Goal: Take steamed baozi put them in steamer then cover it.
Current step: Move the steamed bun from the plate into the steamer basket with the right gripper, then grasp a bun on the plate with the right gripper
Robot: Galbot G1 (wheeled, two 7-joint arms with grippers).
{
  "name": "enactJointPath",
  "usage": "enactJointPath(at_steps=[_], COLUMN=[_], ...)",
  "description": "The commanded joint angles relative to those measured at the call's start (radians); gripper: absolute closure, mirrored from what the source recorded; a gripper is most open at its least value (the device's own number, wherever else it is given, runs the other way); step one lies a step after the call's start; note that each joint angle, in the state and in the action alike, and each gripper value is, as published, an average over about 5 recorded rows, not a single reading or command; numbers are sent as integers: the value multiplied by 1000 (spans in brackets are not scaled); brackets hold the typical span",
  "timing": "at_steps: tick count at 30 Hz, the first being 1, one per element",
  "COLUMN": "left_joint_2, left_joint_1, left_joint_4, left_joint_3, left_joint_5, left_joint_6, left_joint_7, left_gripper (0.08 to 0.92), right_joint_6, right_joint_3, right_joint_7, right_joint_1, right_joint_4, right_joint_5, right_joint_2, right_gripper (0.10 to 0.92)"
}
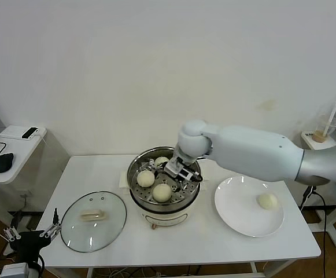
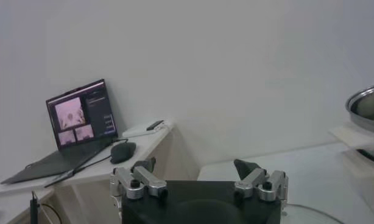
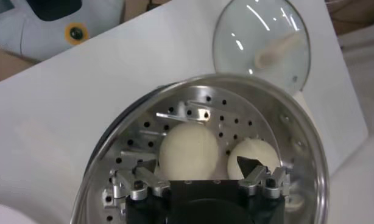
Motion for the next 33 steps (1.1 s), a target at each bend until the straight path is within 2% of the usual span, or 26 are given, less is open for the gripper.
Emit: enactJointPath(at_steps=[1, 8, 19, 25, 33], left_joint_2=[8, 23, 41, 50, 52], left_joint_1=[-9, -19, -24, -25, -15], left_joint_4=[8, 13, 25, 38, 52], left_joint_3=[8, 15, 43, 54, 53], left_joint_5=[-1, -9, -8, -6, -1], left_joint_6=[0, 0, 0, -1, -3], left_joint_7=[1, 2, 2, 2, 3], left_gripper=[177, 177, 177, 177, 177], right_joint_6=[-200, -291, -229, -178, -165], right_joint_3=[146, 215, 368, 561, 744], right_joint_7=[-42, -44, -92, -96, -67], right_joint_1=[-6, -42, -290, -554, -772], right_joint_4=[-2, 43, 39, 8, -66], right_joint_5=[79, 80, -131, -237, -342], right_joint_2=[-131, -297, -577, -622, -604], right_gripper=[203, 203, 203, 203, 203])
